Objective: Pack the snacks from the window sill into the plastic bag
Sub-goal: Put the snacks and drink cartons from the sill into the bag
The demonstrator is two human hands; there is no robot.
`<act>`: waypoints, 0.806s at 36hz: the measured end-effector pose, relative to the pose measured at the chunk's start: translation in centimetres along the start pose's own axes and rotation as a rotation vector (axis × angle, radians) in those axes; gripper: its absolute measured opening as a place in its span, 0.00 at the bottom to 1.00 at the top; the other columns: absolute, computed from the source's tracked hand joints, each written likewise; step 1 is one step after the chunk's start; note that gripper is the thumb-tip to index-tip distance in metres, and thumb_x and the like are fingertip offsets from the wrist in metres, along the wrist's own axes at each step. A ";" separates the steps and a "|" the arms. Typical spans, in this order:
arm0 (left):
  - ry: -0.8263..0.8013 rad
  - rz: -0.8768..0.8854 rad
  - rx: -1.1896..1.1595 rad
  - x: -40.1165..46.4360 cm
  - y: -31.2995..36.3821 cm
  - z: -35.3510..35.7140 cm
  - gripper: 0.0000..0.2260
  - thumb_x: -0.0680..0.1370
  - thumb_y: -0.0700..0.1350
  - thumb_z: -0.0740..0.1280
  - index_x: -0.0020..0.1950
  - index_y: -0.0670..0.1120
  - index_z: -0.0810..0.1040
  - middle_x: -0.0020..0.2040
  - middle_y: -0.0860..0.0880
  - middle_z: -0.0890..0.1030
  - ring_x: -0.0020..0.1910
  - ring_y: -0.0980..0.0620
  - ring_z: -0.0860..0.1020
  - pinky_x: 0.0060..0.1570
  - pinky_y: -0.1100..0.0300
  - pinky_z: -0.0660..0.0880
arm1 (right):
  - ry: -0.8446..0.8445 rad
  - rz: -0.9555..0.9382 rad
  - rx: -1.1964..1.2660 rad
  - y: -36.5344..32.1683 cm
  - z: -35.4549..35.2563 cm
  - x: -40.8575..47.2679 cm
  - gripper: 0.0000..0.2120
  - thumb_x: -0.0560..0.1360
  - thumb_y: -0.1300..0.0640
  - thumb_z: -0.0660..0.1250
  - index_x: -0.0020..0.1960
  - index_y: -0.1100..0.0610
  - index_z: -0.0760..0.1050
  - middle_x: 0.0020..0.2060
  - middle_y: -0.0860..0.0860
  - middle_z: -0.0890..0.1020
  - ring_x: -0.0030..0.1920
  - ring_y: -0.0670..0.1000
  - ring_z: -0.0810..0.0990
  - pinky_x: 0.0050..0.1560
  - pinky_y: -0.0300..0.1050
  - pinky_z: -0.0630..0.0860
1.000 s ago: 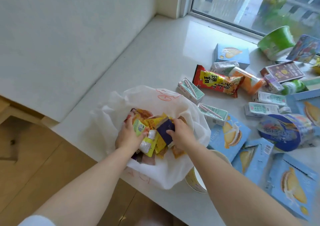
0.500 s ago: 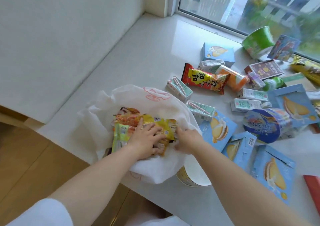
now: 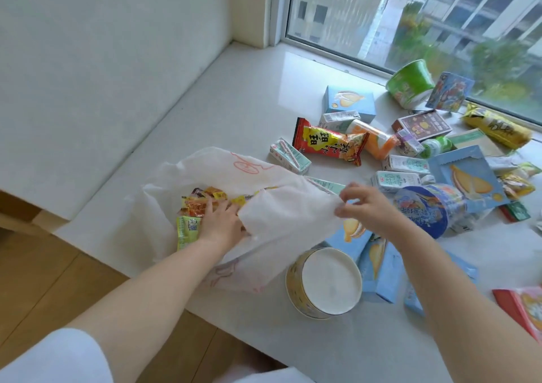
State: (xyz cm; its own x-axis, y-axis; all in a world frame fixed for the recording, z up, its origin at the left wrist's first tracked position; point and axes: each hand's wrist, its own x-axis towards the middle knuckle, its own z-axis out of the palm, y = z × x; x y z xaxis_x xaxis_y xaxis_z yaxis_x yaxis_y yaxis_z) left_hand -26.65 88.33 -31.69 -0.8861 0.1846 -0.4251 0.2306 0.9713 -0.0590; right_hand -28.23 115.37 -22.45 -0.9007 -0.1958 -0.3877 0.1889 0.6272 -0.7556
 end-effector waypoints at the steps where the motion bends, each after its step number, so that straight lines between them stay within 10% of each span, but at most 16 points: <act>1: 0.033 -0.027 -0.081 -0.2 0.3 -0.4 0.21 0.79 0.50 0.59 0.72 0.49 0.64 0.70 0.48 0.70 0.70 0.46 0.64 0.69 0.49 0.58 | -0.026 0.029 -0.260 0.5 -0.2 -0.1 0.05 0.73 0.61 0.68 0.38 0.54 0.78 0.46 0.51 0.74 0.51 0.52 0.72 0.52 0.46 0.69; 3: 0.062 -0.091 -0.284 -0.9 1.3 -1.6 0.13 0.78 0.44 0.61 0.61 0.46 0.74 0.61 0.45 0.77 0.61 0.44 0.74 0.58 0.55 0.69 | -0.141 0.086 -0.742 1.4 0.2 -0.5 0.05 0.73 0.54 0.65 0.43 0.51 0.79 0.51 0.51 0.73 0.56 0.52 0.69 0.50 0.45 0.68; 7: -0.062 -0.230 -0.636 -2.2 3.9 -3.9 0.08 0.74 0.39 0.66 0.50 0.38 0.79 0.53 0.39 0.80 0.54 0.41 0.78 0.51 0.55 0.76 | -0.287 0.221 -0.963 2.2 1.4 -1.1 0.11 0.74 0.57 0.57 0.50 0.52 0.78 0.53 0.54 0.72 0.56 0.55 0.69 0.48 0.46 0.69; 14: 0.451 -0.322 -1.028 -2.7 6.2 -6.3 0.09 0.81 0.44 0.54 0.54 0.45 0.72 0.55 0.43 0.77 0.54 0.41 0.74 0.47 0.54 0.68 | 0.119 -0.019 -0.315 1.0 4.4 -1.4 0.19 0.80 0.51 0.55 0.70 0.46 0.65 0.69 0.47 0.67 0.68 0.52 0.66 0.65 0.49 0.64; 20: 0.489 -0.203 -0.953 -0.2 8.5 -7.0 0.12 0.81 0.49 0.56 0.57 0.46 0.74 0.58 0.46 0.74 0.59 0.46 0.72 0.54 0.55 0.68 | -0.331 -0.183 -0.985 2.7 8.7 -3.1 0.18 0.77 0.51 0.58 0.65 0.48 0.73 0.67 0.50 0.70 0.67 0.55 0.66 0.65 0.51 0.64; 29: 0.347 -0.013 -0.729 1.5 17.1 -8.8 0.12 0.77 0.45 0.62 0.61 0.49 0.73 0.62 0.49 0.72 0.58 0.48 0.74 0.54 0.53 0.72 | 0.008 -0.052 -0.448 5.3 0.5 -5.8 0.14 0.77 0.48 0.61 0.61 0.47 0.76 0.62 0.46 0.74 0.63 0.50 0.71 0.59 0.46 0.68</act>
State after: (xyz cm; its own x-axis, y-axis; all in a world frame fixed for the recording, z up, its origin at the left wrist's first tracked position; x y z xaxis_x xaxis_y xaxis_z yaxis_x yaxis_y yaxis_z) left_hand -27.57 106.52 -25.43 -0.9889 0.0923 -0.1168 0.0050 0.8050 0.5932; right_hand -21.83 119.47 -24.50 -0.9080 -0.2311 -0.3495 -0.0433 0.8815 -0.4702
